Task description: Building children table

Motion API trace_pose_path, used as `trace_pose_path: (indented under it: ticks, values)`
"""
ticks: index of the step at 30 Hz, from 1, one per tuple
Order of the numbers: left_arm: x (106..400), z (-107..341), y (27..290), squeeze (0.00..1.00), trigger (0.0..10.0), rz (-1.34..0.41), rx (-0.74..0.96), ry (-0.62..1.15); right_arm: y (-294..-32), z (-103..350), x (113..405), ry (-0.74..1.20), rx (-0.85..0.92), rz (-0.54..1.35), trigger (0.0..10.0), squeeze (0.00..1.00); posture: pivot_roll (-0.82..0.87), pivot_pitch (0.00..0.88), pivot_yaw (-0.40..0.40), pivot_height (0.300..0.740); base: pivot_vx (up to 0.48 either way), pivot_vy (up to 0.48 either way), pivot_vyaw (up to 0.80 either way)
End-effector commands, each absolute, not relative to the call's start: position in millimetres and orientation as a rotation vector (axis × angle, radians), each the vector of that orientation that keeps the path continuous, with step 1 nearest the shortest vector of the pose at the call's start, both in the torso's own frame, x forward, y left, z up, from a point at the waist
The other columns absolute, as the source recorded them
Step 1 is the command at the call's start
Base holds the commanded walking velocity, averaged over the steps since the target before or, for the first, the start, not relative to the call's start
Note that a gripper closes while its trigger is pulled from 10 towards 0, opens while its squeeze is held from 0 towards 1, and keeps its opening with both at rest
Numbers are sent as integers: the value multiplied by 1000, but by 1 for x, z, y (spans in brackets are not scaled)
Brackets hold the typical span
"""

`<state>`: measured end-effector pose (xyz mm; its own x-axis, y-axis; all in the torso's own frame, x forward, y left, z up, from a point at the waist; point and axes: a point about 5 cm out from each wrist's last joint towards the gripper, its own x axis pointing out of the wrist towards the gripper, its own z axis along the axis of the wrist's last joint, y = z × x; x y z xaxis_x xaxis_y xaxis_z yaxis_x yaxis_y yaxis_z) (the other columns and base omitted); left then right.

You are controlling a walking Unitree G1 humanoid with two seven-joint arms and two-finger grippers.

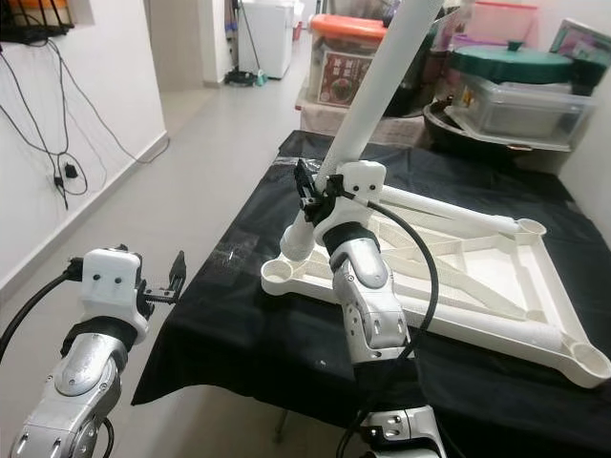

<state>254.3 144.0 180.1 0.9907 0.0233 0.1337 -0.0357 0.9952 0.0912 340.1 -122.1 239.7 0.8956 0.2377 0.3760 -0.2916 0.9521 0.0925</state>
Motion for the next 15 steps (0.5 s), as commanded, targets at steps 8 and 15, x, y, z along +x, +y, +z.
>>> trace_pose_path:
  ticks: [8,15]
  values:
    - [255,175,141,0,10000,31,96,-116,-124,246,341,-403,155,276,10000,0,106,31,-55,740,284,0,0]
    - [257,174,142,0,10000,53,89,-112,-124,246,342,-400,154,286,10000,0,103,34,-52,740,79,0,0]
